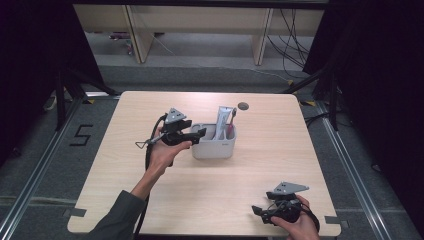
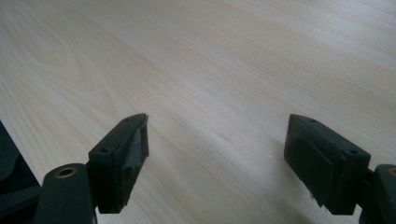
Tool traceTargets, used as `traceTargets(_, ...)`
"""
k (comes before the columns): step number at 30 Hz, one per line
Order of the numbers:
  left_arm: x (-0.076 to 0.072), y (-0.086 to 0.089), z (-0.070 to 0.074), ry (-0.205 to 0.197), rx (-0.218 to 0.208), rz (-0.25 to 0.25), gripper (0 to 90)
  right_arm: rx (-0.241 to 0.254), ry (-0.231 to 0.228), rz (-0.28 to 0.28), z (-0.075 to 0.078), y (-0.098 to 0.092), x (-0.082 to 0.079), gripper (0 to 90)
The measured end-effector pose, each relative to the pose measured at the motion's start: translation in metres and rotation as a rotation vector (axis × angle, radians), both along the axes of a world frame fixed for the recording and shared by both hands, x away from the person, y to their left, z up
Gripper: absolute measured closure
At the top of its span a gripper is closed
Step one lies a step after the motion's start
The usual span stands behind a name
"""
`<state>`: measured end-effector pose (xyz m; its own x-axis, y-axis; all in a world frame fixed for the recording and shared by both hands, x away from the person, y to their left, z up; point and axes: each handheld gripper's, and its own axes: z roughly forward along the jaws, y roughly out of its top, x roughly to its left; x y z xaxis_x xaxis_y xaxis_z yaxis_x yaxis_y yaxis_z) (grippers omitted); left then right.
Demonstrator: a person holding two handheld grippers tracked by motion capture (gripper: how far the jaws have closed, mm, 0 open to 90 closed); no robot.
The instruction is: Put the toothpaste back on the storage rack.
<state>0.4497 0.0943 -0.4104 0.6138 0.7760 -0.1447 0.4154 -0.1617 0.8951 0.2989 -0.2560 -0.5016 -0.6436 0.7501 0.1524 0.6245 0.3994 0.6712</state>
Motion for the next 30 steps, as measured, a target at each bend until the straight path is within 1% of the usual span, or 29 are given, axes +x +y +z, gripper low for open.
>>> traceTargets(3,-0.001,0.002,-0.003,0.005,0.004,-0.007,33.0,-0.001,0.001,0.0,0.0,0.0,0.0,23.2)
traceTargets(4,-0.001,0.003,-0.004,0.004,0.01,-0.012,31.6,-0.001,0.0,0.0,0.0,0.0,0.0,23.2)
traceTargets(8,-0.003,0.005,-0.005,0.01,-0.003,-0.015,30.1,-0.001,0.001,0.0,0.0,0.0,0.0,23.2)
traceTargets(10,-0.003,0.006,-0.004,0.012,-0.002,-0.02,29.9,-0.002,0.002,-0.002,0.0,0.0,0.0,23.2)
traceTargets(13,-0.004,0.007,-0.004,0.009,0.004,-0.021,28.6,-0.002,0.002,-0.002,0.0,0.0,0.0,23.2)
traceTargets(25,-0.007,0.014,-0.007,0.021,-0.004,-0.018,27.2,-0.003,0.002,-0.003,0.0,0.0,0.0,23.2)
traceTargets(27,-0.008,0.015,-0.007,0.02,-0.004,-0.017,27.1,-0.003,0.003,-0.003,0.0,0.0,0.0,23.1)
traceTargets(30,-0.012,0.018,-0.007,0.008,-0.002,-0.025,27.1,-0.001,0.0,-0.001,0.0,0.0,0.0,23.2)
